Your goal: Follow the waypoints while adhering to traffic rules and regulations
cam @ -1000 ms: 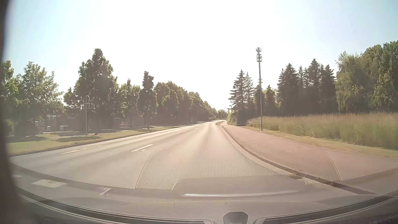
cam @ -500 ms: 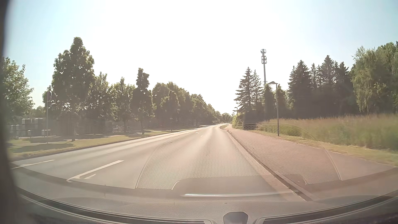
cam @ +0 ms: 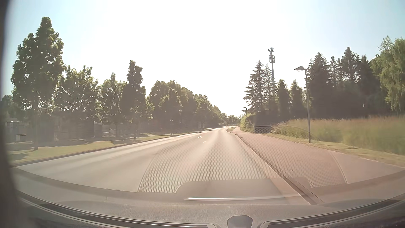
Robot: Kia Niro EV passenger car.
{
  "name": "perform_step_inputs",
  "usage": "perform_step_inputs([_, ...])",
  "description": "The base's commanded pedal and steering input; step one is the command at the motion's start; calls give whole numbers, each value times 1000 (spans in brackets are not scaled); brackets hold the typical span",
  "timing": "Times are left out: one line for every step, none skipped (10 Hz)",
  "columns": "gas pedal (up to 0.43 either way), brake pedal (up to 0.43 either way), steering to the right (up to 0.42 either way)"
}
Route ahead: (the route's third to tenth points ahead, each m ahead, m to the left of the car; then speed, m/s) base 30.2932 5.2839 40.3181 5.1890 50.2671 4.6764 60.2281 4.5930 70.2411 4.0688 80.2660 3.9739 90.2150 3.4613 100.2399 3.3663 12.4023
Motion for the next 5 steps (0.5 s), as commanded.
perform_step_inputs([268,6,-3])
perform_step_inputs([260,6,-2])
perform_step_inputs([260,6,-1])
perform_step_inputs([248,6,0])
perform_step_inputs([240,6,0])
